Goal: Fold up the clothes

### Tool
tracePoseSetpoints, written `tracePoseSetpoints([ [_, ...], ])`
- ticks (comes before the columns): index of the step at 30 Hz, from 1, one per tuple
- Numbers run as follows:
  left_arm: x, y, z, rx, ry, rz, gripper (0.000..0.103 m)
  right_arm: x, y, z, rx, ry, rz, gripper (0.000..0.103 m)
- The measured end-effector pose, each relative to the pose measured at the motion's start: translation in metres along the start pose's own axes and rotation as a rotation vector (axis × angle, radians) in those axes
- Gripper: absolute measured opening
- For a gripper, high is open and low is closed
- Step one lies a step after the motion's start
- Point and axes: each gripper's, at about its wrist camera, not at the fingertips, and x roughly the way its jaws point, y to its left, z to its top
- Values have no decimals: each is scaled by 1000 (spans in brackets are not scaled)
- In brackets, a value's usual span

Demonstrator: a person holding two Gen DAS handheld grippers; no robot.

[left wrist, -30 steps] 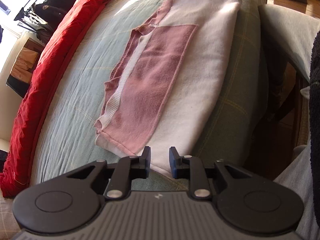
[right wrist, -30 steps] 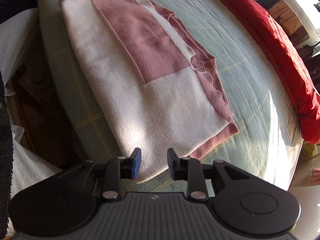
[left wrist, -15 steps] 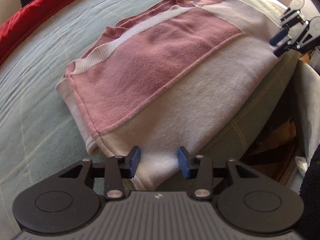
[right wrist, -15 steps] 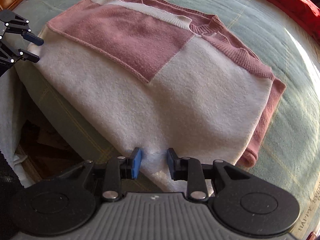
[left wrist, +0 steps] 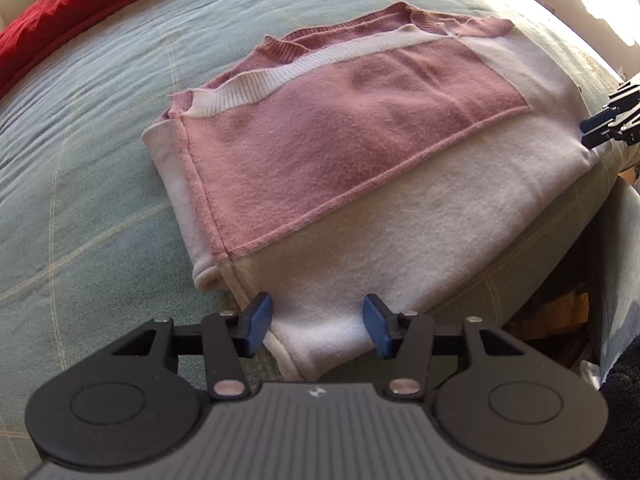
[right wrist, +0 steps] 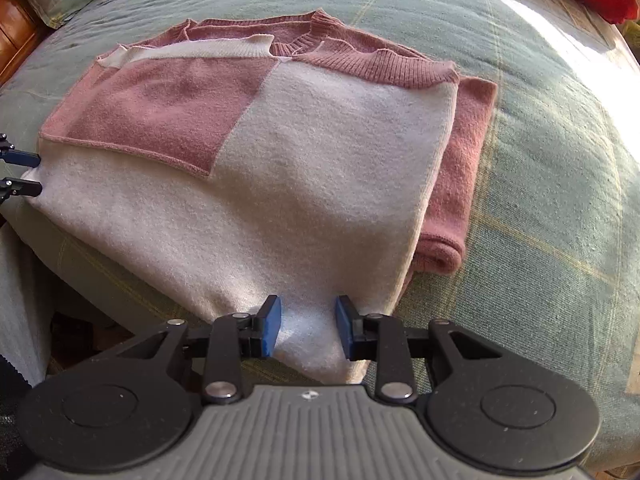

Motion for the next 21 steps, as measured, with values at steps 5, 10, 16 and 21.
tracePoseSetpoints([
  [5,-25,5,22,17,-91,31,52,-32,-20,27,40,-129,-5,34],
  [10,-25,22,52,-78,-184,92,56,-33,-62,66,156,-235,-35,34],
  [16,-13,57,64,-259,-241,145,43,-15,-77,78,209,-301,-85,34],
  [21,5,80,73,-352,-236,80,43,-3,-87,77,248,-323,-71,34],
])
